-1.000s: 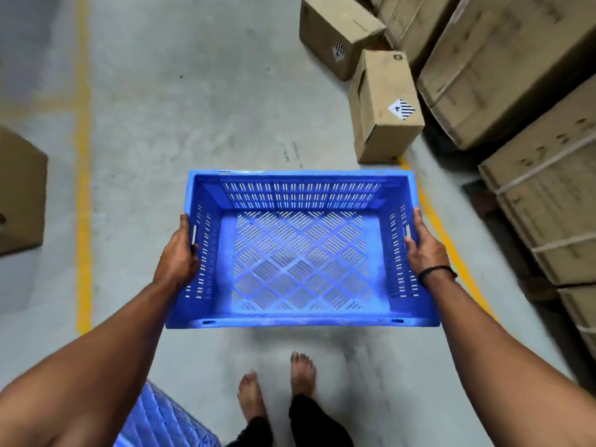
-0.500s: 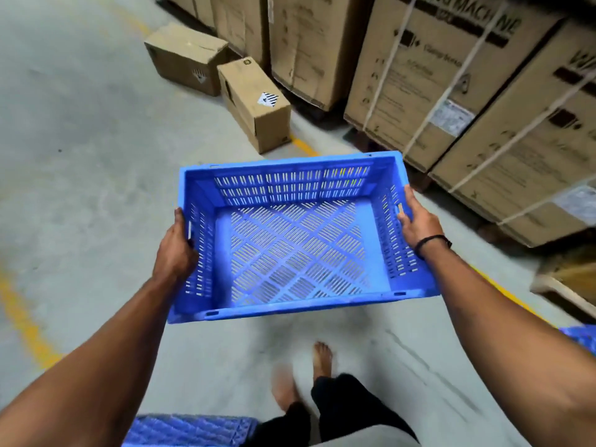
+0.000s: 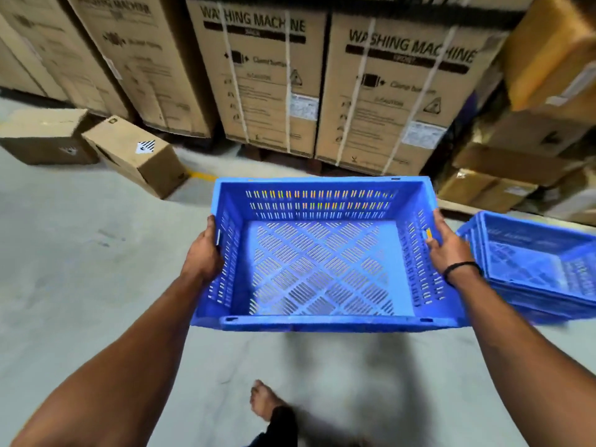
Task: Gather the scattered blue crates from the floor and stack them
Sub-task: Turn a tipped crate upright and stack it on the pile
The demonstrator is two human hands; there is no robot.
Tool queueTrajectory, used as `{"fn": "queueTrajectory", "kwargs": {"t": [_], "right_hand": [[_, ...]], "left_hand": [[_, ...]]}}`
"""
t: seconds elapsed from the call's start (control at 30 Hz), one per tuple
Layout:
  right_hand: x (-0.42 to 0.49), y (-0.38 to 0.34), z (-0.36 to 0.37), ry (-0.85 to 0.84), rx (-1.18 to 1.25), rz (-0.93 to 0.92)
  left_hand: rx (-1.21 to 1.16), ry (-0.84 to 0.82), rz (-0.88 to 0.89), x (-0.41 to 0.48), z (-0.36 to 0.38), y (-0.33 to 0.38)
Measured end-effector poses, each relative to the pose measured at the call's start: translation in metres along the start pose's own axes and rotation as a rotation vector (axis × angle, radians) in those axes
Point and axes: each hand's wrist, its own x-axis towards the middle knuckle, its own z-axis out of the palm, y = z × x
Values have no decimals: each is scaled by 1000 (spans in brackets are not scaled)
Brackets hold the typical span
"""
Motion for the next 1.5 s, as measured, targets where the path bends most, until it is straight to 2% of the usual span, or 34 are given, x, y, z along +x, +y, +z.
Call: {"fn": "queueTrajectory", "kwargs": {"t": [0.27, 0.43, 0.63, 0.97, 1.2, 1.5], "right_hand": [[-29, 187, -100, 119, 58, 193], [-46, 284, -155, 186, 74, 388], [-44, 367, -190, 257, 125, 545], [-14, 469, -237, 392, 164, 742], [38, 541, -278, 396, 167, 732], [153, 631, -320, 329, 173, 621]], "left_hand": [[36, -97, 220, -21, 91, 175], [34, -189, 339, -22, 163, 281], [64, -283, 486, -2, 234, 389], [86, -397, 620, 36, 340, 563], [48, -417, 614, 42, 400, 650], [24, -307, 491, 47, 458, 716]]}}
